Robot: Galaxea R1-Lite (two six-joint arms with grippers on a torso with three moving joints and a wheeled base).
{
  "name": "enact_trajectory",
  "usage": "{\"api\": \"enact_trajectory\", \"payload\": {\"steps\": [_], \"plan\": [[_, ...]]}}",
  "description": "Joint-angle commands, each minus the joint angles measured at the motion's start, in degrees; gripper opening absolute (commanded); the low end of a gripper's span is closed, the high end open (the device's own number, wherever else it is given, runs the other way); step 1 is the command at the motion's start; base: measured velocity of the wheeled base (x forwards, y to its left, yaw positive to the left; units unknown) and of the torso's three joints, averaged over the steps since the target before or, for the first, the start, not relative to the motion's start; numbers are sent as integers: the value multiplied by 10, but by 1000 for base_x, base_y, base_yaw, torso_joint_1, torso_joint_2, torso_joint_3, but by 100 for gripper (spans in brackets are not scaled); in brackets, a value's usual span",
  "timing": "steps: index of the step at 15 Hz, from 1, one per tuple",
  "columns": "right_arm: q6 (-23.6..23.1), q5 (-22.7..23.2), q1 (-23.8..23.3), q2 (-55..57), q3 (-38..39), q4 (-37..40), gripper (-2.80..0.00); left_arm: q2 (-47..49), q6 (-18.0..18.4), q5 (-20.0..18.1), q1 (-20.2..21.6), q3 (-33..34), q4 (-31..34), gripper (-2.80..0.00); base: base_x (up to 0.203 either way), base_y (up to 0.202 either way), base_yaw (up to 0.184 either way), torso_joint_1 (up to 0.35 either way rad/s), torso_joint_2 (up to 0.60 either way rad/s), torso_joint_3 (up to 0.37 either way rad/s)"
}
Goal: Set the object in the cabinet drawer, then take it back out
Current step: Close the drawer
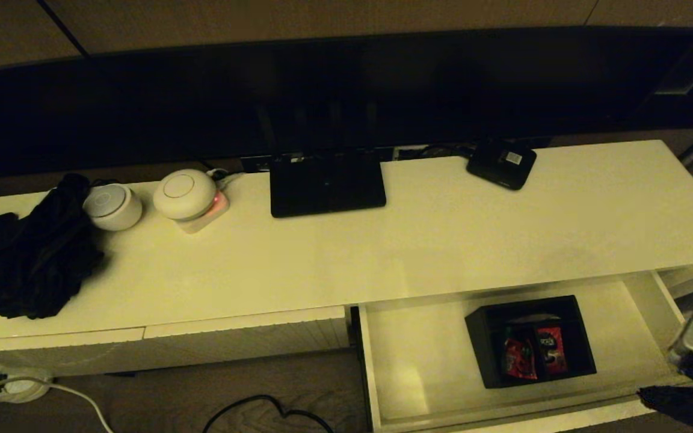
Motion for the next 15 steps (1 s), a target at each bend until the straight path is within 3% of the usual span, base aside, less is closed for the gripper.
{"api": "enact_trajectory", "payload": {"steps": [1,4,9,15], "plan": [[-64,23,6,-24,23,3,-280,0,0,0,0,2,0,-280,0,0,0,0,0,0],[-139,68,8,1,51,2,-280,0,0,0,0,2,0,-280,0,0,0,0,0,0],[-173,137,8,81,69,-5,-280,0,0,0,0,2,0,-280,0,0,0,0,0,0],[-220,147,8,201,70,-28,-280,0,0,0,0,2,0,-280,0,0,0,0,0,0]]}}
